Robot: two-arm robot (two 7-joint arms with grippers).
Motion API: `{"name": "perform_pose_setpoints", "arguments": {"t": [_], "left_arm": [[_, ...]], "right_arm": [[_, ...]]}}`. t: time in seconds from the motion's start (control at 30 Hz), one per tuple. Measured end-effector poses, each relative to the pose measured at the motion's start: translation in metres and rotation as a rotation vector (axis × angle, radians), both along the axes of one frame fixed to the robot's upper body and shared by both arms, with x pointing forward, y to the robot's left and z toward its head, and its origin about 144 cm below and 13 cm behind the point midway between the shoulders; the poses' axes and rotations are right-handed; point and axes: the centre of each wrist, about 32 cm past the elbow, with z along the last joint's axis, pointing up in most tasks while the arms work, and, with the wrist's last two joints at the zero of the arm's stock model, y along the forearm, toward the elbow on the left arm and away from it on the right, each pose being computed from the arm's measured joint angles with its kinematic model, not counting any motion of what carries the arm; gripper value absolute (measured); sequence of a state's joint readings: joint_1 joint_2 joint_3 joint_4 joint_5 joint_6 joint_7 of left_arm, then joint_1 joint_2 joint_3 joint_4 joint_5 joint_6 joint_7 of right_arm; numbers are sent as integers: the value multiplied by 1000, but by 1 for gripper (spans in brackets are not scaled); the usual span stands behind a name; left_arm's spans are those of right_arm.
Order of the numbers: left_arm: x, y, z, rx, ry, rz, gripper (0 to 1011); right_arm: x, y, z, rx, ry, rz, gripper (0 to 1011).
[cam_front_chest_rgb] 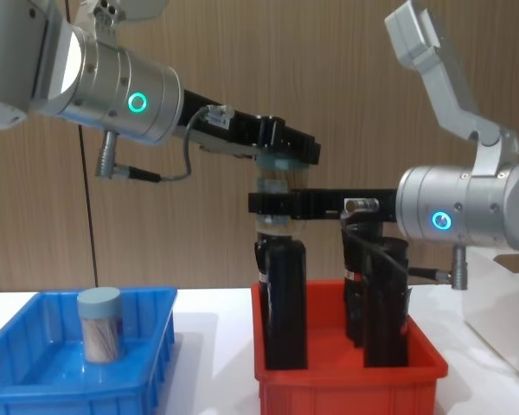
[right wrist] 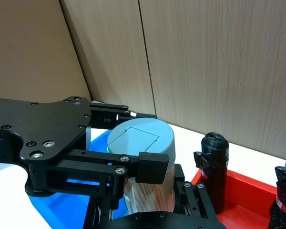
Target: Pick the cotton swabs from the blue box and place them into the white box.
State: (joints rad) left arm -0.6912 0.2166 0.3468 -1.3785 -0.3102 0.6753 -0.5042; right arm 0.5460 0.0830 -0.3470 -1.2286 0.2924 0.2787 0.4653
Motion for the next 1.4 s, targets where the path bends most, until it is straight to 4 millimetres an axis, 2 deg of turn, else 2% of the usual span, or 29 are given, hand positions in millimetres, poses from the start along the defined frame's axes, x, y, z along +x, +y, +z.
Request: {"name": "perform_pose_setpoints", "arguments": {"t": [0.23,0.33,0.67,1.1,1.4], "left_arm": [[0,0,0,0,-2,1,676],[0,0,0,0,1,-1,731],[0,0,0,0,1,-2,1004],[0,0,0,-1,1,-1,1004],[0,0,0,-1,1,-1,1004]], "right_arm": [[2,1,1,2,-4,-1,646],[3,1,1,3,-7,-6,646],[4,1,2,9,-11,-8,645],[4,-1,2,15,-16,-22,645],[3,-9,-2,13,-20,-94,645]]}}
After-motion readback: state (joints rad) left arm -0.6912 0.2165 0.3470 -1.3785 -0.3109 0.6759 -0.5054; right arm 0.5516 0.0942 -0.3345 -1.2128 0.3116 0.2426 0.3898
